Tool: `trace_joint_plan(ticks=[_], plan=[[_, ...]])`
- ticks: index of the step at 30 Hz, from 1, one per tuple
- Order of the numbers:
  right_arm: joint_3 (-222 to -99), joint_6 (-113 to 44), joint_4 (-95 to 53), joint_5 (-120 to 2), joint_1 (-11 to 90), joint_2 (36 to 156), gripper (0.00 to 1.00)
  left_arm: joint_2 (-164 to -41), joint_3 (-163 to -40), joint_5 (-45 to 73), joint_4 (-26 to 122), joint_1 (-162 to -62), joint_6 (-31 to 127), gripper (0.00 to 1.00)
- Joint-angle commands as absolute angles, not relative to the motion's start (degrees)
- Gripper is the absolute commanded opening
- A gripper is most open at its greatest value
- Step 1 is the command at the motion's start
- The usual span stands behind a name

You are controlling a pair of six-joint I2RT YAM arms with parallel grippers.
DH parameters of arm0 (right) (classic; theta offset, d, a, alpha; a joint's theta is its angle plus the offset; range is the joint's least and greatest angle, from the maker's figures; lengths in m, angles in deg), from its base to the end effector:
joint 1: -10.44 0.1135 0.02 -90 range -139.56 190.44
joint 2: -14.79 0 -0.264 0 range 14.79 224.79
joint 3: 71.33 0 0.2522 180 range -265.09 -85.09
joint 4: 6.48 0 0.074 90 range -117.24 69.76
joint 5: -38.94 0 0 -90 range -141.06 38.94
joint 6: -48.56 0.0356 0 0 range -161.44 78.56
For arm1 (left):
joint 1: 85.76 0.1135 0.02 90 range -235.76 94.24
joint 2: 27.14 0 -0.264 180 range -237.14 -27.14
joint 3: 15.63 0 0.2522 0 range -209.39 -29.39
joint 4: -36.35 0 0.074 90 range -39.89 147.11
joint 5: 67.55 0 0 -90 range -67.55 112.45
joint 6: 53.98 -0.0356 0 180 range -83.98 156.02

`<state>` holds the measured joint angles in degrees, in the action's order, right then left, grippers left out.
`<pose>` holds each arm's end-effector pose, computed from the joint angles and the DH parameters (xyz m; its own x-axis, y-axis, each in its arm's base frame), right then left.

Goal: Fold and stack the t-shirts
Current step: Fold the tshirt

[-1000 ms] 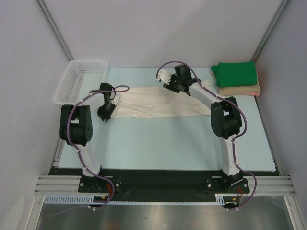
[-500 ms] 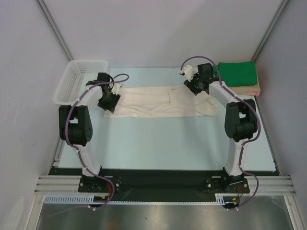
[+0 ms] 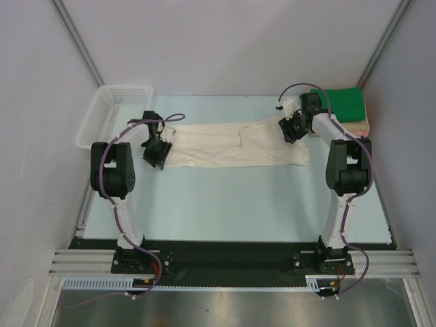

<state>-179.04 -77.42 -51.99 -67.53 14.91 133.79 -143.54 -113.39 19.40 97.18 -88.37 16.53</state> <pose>0.4524 0.0455 0.2045 -0.5402 -0.6073 -0.5825 -0.6758 0.7256 -0.1297 0.3959 -0.0199 0.1617 -0.9075 0.3749 -0.1897 0.3797 0.9250 0.0117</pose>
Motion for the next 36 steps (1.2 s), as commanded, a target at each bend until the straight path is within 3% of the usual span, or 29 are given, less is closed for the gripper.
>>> trace_joint_plan(ticks=[1, 18, 30, 34, 36], plan=[[-181.86, -77.47, -54.52, -70.13, 12.11, 134.67, 0.50, -143.68, -112.71, 20.69, 96.60, -87.61, 16.68, 0.44], [-183.26, -80.64, -69.63, -87.71, 6.39, 135.20, 0.52, -144.39, -112.27, 22.28, 96.34, -87.61, 16.16, 0.43], [-183.96, -81.16, -73.15, -92.02, 5.60, 138.10, 0.24, -143.51, -110.34, 25.09, 95.73, -87.70, 15.72, 0.42], [-184.49, -80.20, -71.75, -90.97, 4.99, 138.62, 0.02, -142.72, -108.76, 26.58, 95.37, -87.61, 15.28, 0.42], [-184.93, -79.41, -70.78, -90.26, 4.11, 138.71, 0.00, -142.63, -108.23, 27.63, 95.02, -87.61, 15.10, 0.42]])
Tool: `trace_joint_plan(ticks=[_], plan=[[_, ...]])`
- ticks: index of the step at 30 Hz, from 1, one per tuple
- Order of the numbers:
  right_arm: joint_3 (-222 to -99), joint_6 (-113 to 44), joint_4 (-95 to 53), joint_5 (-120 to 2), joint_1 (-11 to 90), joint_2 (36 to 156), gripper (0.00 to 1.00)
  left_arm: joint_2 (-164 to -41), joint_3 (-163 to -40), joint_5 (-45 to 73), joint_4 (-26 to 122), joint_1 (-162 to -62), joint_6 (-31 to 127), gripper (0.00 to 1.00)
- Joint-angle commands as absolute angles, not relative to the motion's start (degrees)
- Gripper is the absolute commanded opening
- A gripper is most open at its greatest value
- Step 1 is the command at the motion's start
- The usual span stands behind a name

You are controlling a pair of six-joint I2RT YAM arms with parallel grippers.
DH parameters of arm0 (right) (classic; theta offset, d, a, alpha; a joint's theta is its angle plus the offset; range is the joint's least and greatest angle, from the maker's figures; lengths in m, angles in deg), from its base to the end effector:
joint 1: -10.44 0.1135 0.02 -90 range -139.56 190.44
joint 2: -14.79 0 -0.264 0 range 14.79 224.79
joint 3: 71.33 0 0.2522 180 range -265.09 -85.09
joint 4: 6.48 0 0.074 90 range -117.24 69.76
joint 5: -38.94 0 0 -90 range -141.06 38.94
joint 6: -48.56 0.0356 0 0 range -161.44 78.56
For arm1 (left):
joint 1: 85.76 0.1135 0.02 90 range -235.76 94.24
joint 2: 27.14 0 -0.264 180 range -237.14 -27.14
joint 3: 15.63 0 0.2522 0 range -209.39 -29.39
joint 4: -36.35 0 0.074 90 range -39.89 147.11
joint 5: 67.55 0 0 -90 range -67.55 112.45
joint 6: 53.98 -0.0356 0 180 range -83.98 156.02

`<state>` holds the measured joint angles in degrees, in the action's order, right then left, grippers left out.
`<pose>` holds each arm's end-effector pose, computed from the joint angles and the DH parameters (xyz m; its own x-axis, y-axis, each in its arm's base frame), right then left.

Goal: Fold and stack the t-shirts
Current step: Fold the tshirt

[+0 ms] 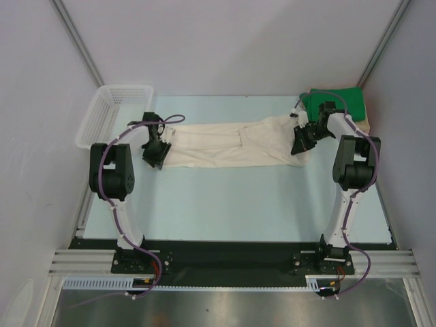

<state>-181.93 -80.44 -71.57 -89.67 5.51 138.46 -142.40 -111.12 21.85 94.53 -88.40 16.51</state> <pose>0.4332 -0.0151 0.1765 -0.7198 -0.4315 -0.5438 -0.6606 0.6665 0.3455 0.3924 -0.0185 0.1598 -0.9047 0.3760 -0.2002 0.3717 0.9264 0.0601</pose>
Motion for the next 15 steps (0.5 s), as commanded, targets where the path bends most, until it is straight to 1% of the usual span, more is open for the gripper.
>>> trace_joint_plan(ticks=[1, 4, 7, 10, 11, 12, 13, 14, 15], plan=[[-185.28, -79.23, -70.52, -90.09, 3.76, 138.89, 0.00, -142.54, -107.79, 27.90, 94.93, -87.61, 15.10, 0.41], [-186.95, -79.31, -70.16, -88.94, 2.35, 139.59, 0.00, -142.01, -107.00, 29.04, 94.58, -87.61, 14.75, 0.41], [-191.86, -79.75, -73.06, -88.68, 1.12, 142.57, 0.00, -141.31, -106.12, 29.83, 94.58, -87.61, 14.49, 0.41], [-192.32, -80.63, -72.54, -88.33, 1.03, 143.11, 0.00, -140.43, -105.42, 29.75, 94.58, -87.70, 14.31, 0.41], [-192.40, -80.72, -72.54, -88.24, 1.03, 143.19, 0.02, -140.26, -105.33, 29.75, 94.76, -87.61, 14.31, 0.41], [-192.58, -80.72, -72.62, -88.24, 1.12, 143.37, 0.04, -139.99, -105.24, 29.75, 94.76, -87.61, 14.22, 0.41], [-192.58, -80.64, -72.62, -88.33, 1.12, 143.28, 0.13, -139.73, -105.15, 29.83, 94.84, -87.70, 14.13, 0.41], [-192.40, -80.46, -72.36, -88.15, 1.21, 143.28, 0.18, -139.12, -105.06, 29.83, 94.93, -87.61, 14.05, 0.41], [-192.14, -80.46, -72.19, -88.06, 1.21, 142.85, 0.31, -138.85, -105.06, 29.83, 95.11, -87.61, 13.96, 0.40]])
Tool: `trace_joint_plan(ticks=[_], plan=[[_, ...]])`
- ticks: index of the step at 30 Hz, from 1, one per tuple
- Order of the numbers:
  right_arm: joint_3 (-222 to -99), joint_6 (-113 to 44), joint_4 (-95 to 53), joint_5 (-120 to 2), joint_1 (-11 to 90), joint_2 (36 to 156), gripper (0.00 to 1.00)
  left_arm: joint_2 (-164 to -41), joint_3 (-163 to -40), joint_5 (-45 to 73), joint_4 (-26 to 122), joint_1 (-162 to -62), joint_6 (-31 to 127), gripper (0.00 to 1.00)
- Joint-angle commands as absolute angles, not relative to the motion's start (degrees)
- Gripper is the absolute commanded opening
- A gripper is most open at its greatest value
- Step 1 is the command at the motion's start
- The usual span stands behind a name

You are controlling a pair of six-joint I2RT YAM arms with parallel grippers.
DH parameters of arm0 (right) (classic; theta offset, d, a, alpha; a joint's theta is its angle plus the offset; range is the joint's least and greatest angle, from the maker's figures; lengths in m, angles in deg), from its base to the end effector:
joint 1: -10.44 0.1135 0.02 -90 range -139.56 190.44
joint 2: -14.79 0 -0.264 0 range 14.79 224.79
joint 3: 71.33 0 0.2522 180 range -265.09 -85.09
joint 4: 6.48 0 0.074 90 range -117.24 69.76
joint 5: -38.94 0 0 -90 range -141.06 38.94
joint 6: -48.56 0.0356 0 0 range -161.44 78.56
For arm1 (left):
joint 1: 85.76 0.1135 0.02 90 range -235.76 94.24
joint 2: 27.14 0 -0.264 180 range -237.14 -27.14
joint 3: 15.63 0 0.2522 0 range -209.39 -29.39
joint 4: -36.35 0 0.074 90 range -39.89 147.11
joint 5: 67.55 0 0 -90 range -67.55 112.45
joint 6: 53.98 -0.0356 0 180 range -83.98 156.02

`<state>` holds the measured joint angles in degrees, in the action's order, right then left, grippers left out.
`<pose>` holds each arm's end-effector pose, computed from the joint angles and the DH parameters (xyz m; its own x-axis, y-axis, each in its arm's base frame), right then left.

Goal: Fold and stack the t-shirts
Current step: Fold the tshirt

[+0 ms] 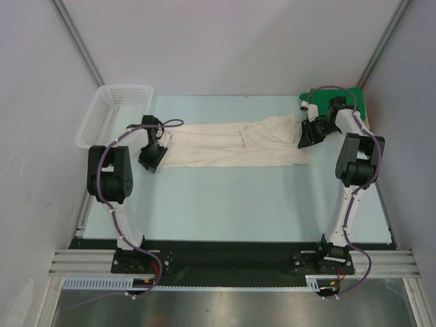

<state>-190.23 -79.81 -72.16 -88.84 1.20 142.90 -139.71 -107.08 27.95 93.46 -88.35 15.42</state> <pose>0.4561 -0.0521 0.1823 -0.7280 -0.3786 -0.5715 -0.6156 0.7280 0.3019 0.3787 -0.0137 0.1593 -0.9065 0.3916 -0.1579 0.3679 0.9161 0.1596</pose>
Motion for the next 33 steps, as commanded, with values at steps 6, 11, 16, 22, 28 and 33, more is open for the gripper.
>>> trace_joint_plan(ticks=[6, 11, 16, 22, 28, 33], plan=[[-191.88, -79.32, -70.34, -88.50, 1.21, 137.76, 0.49, -131.91, -106.82, 26.15, 97.13, -87.87, 13.17, 0.41], [-190.74, -78.61, -68.24, -87.72, 1.91, 130.82, 0.51, -129.00, -108.49, 22.99, 98.10, -88.57, 8.43, 0.46], [-186.78, -78.96, -65.50, -85.08, 5.07, 124.66, 0.52, -130.40, -108.22, 20.87, 98.00, -88.84, 0.96, 0.46], [-185.82, -79.14, -68.76, -84.38, 8.14, 120.88, 0.52, -134.71, -109.72, 20.08, 99.77, -88.75, -7.13, 0.44], [-181.60, -79.76, -68.58, -83.14, 9.56, 116.40, 0.52, -139.72, -115.06, 19.99, 101.61, -88.66, -8.72, 0.44], [-178.78, -79.49, -68.14, -82.70, 10.00, 113.84, 0.52, -143.76, -118.86, 20.34, 103.37, -88.58, -9.51, 0.45]])
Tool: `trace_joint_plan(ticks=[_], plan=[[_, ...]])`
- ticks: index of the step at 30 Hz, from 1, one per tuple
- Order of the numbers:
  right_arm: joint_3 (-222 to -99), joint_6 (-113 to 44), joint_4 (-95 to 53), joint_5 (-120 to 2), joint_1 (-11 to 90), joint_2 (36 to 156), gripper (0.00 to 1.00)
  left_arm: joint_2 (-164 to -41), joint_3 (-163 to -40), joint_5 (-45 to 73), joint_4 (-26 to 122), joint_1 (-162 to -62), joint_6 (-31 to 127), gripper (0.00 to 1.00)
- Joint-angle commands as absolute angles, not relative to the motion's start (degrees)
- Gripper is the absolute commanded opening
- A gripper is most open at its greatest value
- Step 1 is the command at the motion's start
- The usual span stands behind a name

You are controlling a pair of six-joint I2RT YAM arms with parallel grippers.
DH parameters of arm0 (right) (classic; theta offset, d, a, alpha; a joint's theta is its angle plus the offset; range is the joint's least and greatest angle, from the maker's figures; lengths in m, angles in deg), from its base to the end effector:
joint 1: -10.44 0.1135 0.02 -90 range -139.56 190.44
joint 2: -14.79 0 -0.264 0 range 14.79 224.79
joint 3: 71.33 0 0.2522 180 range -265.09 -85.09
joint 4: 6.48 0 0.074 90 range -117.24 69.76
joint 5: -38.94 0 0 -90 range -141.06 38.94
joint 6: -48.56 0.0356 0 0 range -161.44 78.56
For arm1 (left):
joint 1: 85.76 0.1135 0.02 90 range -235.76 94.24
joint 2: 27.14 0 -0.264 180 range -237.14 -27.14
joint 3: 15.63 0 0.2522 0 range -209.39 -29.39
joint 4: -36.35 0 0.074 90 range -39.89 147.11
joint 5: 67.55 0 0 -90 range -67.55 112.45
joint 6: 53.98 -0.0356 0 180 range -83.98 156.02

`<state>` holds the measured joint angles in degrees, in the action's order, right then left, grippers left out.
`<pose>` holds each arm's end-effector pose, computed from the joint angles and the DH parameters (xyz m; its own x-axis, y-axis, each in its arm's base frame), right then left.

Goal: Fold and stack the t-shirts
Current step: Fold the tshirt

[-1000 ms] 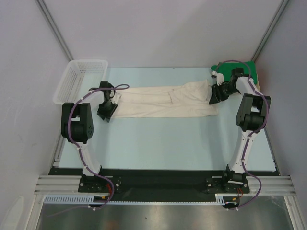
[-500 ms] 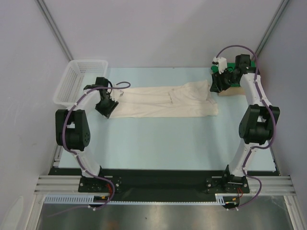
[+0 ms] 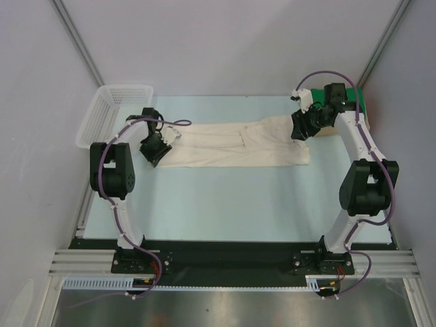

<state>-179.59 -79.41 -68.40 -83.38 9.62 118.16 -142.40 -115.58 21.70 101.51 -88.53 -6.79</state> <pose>0.3892 0.0135 0.3045 -0.4898 -0.5130 -0.7050 -0.7359 0.6768 0.0188 0.3936 -0.0195 0.1776 -0.6883 0.7136 -0.1302 0.7064 0.7002 0.1030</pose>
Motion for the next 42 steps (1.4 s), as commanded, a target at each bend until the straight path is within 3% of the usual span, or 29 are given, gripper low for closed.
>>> trace_joint_plan(ticks=[1, 16, 26, 36, 40, 41, 42], plan=[[-178.34, -79.49, -68.06, -82.53, 10.00, 113.58, 0.52, -144.29, -119.82, 20.43, 103.54, -88.58, -9.86, 0.45], [-175.00, -79.49, -66.91, -82.70, 9.56, 111.99, 0.52, -147.72, -122.55, 19.46, 110.31, -88.05, -10.92, 0.45], [-175.62, -78.70, -66.56, -83.40, 9.73, 113.22, 0.52, -150.18, -121.67, 22.27, 106.01, -87.87, -6.53, 0.34], [-173.77, -78.70, -66.12, -83.49, 9.56, 111.82, 0.52, -151.42, -121.24, 25.26, 103.37, -87.87, -5.64, 0.33], [-173.42, -78.35, -65.59, -83.23, 9.73, 111.29, 0.51, -151.76, -120.09, 26.05, 102.67, -87.87, -5.99, 0.17], [-173.51, -78.35, -65.59, -83.14, 9.82, 111.29, 0.51, -152.12, -120.09, 26.23, 102.49, -87.87, -5.82, 0.04], [-173.51, -78.35, -65.59, -82.88, 9.91, 111.20, 0.51, -152.21, -119.83, 26.49, 102.40, -87.87, -5.73, 0.00]])
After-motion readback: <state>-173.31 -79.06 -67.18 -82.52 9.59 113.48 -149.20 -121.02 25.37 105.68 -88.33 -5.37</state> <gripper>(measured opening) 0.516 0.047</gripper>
